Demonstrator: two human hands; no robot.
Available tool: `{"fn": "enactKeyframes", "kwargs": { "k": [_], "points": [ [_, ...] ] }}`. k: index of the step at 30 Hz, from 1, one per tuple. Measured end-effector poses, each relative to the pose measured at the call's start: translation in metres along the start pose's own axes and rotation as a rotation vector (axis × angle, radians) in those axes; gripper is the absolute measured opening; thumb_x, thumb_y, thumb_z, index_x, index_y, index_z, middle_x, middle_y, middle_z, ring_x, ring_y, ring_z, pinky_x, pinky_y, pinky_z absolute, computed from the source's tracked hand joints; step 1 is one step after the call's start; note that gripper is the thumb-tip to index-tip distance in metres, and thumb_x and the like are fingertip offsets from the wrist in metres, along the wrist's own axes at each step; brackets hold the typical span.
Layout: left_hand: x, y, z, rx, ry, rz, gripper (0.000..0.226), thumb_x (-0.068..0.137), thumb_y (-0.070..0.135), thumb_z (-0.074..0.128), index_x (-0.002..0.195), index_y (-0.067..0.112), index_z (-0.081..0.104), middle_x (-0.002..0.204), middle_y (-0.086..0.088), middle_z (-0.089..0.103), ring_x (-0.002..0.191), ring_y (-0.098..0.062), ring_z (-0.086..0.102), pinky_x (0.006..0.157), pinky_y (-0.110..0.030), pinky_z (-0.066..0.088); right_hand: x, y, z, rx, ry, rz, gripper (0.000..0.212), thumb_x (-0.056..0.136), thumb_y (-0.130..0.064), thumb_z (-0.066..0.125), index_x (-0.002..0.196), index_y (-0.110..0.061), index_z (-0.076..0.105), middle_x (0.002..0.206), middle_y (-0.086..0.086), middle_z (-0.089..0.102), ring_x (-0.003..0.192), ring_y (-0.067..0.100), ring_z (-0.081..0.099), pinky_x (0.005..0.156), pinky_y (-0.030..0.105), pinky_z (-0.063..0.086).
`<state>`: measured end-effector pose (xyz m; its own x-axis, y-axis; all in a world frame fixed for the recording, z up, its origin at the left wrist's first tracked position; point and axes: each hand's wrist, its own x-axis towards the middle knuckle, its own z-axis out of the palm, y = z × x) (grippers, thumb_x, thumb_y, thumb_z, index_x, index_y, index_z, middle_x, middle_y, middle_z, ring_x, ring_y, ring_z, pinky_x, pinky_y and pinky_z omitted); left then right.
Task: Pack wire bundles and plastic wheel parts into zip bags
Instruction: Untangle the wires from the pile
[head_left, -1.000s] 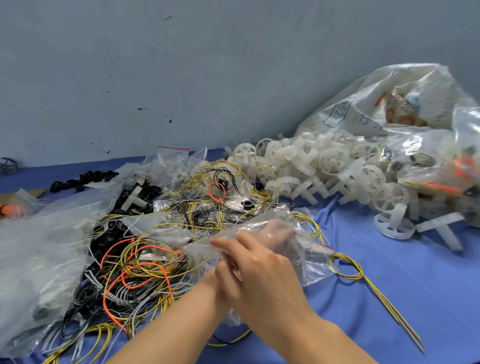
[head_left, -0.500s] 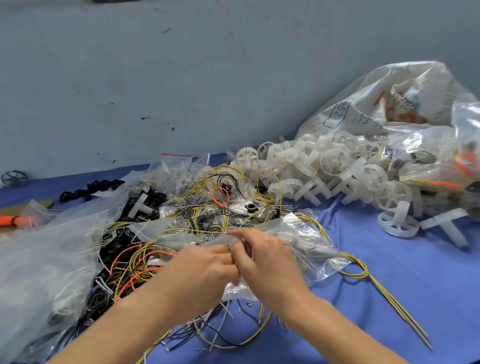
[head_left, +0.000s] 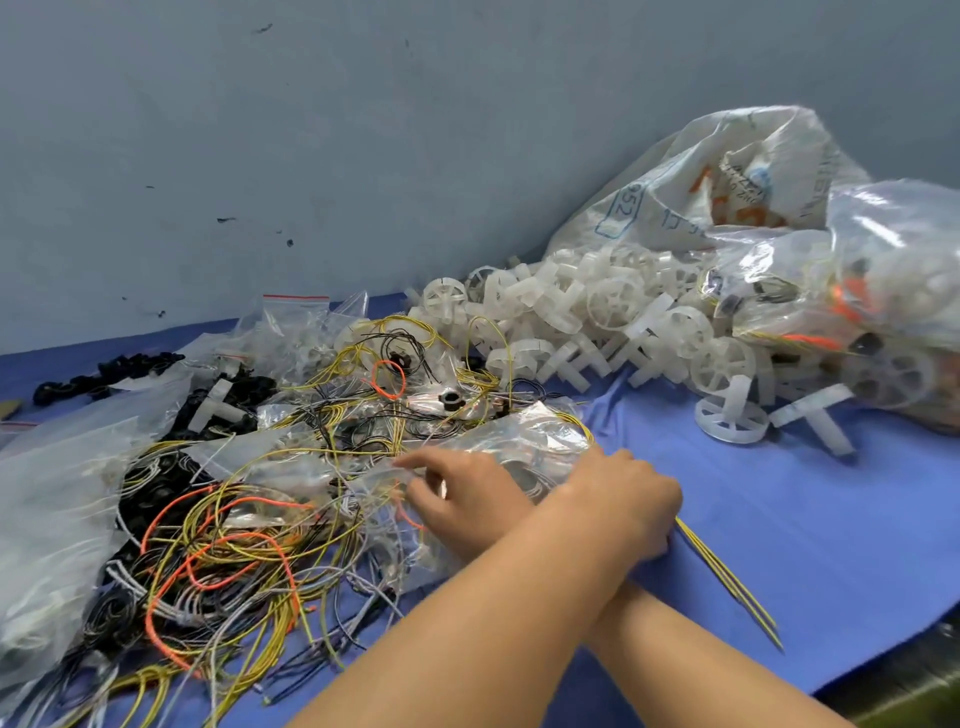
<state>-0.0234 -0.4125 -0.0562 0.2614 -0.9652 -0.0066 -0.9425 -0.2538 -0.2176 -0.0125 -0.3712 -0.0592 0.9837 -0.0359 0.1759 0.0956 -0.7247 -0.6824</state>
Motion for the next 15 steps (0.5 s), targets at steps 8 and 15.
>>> {"fn": "enactKeyframes", "kwargs": {
  "k": [8,15],
  "points": [
    [0.009,0.001,0.000,-0.502,0.237,-0.091,0.022,0.098,0.027,0.050,0.102,0.014,0.067,0.102,-0.007,0.063,0.092,-0.028,0.059,0.073,-0.034,0.046,0.011,0.020,0.011,-0.104,0.010,-0.011,0.034,0.098,-0.030,0.049,0.131,-0.027,0.058,0.106,0.002,0.070,0.095,0.024,0.063,0.082,0.036,0.052],
    [-0.048,-0.052,-0.058,-1.550,0.552,-0.304,0.014,0.097,0.014,0.058,0.100,0.008,0.070,0.076,-0.001,0.065,0.068,-0.012,0.062,0.056,-0.024,0.054,-0.003,0.013,0.006,0.170,-0.118,-0.159,0.036,0.093,-0.028,0.048,0.125,-0.014,0.056,0.112,0.001,0.060,0.101,0.009,0.053,0.092,0.023,0.042]
  ]
}}
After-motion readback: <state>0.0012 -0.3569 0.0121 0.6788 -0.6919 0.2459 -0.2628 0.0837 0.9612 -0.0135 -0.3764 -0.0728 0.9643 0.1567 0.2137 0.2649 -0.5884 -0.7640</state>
